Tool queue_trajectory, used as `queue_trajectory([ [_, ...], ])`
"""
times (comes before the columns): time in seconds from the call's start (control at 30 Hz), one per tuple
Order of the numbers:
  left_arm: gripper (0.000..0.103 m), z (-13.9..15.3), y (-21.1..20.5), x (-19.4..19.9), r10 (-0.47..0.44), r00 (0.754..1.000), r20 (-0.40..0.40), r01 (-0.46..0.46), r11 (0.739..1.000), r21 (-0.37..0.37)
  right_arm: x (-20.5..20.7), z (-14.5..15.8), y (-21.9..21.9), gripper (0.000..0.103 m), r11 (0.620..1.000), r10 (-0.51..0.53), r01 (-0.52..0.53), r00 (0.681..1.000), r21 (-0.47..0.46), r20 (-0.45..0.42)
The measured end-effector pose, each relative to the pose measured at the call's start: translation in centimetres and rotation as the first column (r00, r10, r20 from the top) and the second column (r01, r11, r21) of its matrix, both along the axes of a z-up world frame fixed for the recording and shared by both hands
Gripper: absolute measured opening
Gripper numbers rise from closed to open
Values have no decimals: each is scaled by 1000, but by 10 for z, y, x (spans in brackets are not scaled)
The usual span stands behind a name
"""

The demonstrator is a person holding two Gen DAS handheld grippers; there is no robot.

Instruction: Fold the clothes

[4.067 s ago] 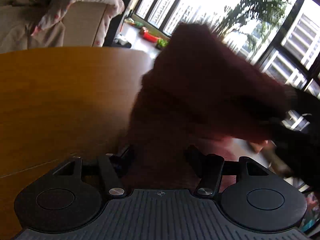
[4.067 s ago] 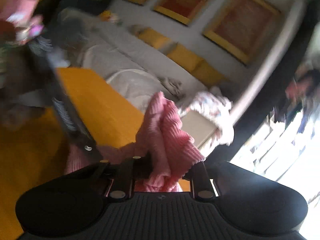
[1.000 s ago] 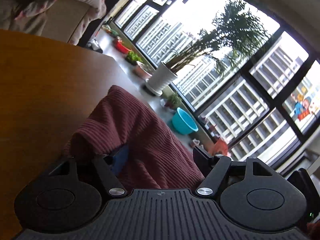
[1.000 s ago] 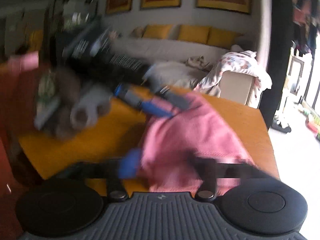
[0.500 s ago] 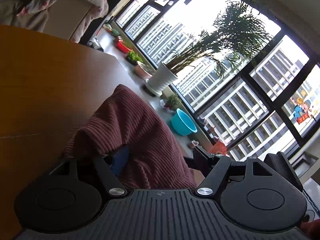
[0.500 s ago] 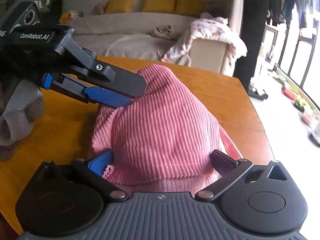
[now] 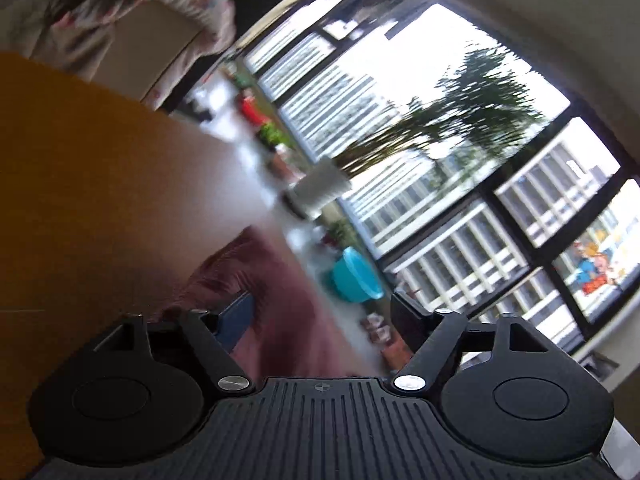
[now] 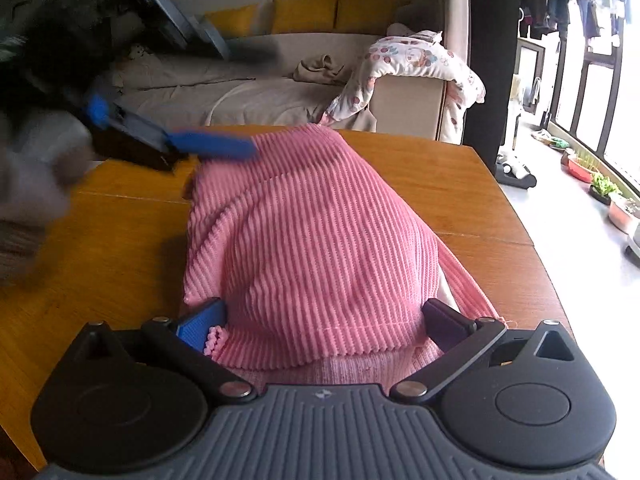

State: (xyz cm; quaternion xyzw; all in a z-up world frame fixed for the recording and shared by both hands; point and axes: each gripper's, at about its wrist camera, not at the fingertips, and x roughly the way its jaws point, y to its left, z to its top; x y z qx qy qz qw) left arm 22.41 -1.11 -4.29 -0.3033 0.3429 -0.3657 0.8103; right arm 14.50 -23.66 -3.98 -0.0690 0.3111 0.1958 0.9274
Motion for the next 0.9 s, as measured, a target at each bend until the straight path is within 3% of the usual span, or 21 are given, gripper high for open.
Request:
queue_trajectory([
  [0.07, 69, -14, 0, 7, 10, 999, -34, -9, 1000, 20, -1, 12, -4, 103, 1000, 16, -16, 1000, 24, 1],
  [0.2, 69, -24, 4, 10, 17, 999, -45, -15, 999, 32, 5, 47, -23, 103, 986, 28, -35, 999, 161, 43],
  [0.3, 69, -23, 3, 9, 17, 999, -44, -15, 999, 45, 32, 42, -22, 103, 994, -40, 44, 999, 99, -36],
  [0.4, 69, -21, 2, 8, 18, 999, -41, -15, 998, 59, 56, 20, -15, 103, 993, -97, 107, 980, 46, -172],
  [0.47, 70, -13, 1, 5, 26, 999, -29, -23, 996, 88, 65, 15, -17, 103, 990, -106, 127, 963, 68, -248],
  [0.6, 88, 9, 1, -16, 33, 999, 23, -35, 995, 92, 65, 15, -21, 103, 990, -92, 118, 952, 72, -291],
  [0.63, 88, 13, 1, -22, 33, 999, 35, -36, 995, 95, 64, 15, -21, 103, 991, -88, 112, 953, 67, -291],
  [0.77, 82, 11, -6, -31, 15, 999, 47, -22, 987, 160, 51, 16, -18, 103, 994, -76, 94, 957, 50, -281],
  [0.83, 74, 3, -2, -26, 27, 999, 21, -30, 990, 136, 49, 15, -19, 103, 991, -89, 114, 948, 64, -305],
  [0.9, 72, -4, 3, -22, 39, 999, -6, -38, 993, 112, 44, 13, -22, 103, 986, -111, 142, 949, 87, -295],
])
